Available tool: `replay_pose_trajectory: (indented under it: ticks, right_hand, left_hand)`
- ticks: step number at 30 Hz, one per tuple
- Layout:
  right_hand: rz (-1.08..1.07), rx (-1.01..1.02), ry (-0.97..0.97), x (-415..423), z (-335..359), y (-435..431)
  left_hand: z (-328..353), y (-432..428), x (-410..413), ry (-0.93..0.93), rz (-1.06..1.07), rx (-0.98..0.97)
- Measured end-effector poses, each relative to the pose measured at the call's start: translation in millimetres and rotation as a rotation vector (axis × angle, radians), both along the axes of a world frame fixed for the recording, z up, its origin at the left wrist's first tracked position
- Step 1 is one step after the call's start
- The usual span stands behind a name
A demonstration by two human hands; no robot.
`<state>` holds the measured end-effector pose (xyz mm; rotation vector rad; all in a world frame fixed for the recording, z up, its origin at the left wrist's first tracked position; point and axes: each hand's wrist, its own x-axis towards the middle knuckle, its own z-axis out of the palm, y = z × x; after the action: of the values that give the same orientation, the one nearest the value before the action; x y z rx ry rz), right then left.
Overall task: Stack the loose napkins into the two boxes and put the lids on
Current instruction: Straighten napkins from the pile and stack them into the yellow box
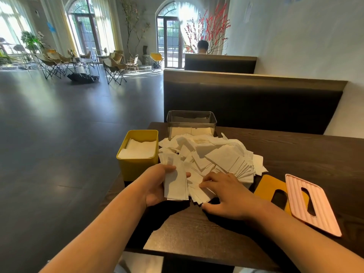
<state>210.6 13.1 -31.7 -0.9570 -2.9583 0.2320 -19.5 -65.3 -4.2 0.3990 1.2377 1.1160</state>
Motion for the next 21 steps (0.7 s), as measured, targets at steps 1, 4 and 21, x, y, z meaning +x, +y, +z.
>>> replay_pose_trajectory:
  ticks: [1,4,21]
  right_hand:
    - [-0.007,-0.011,0.003,0.5,-0.4,-0.4]
    - [-0.033,-0.02,-0.005,0.5,-1.1,-1.6]
    - [-0.338,-0.082,0.495,-30.4,-7.6,1.1]
  left_hand:
    - [0.6,0.3,1.6,0.0,0.004,0.005]
    - [2.5,-0.5,4.9,-0.02,0.021,0.012]
    - [-4.7,-2.9,-10.7,-0.207,0.028,0.117]
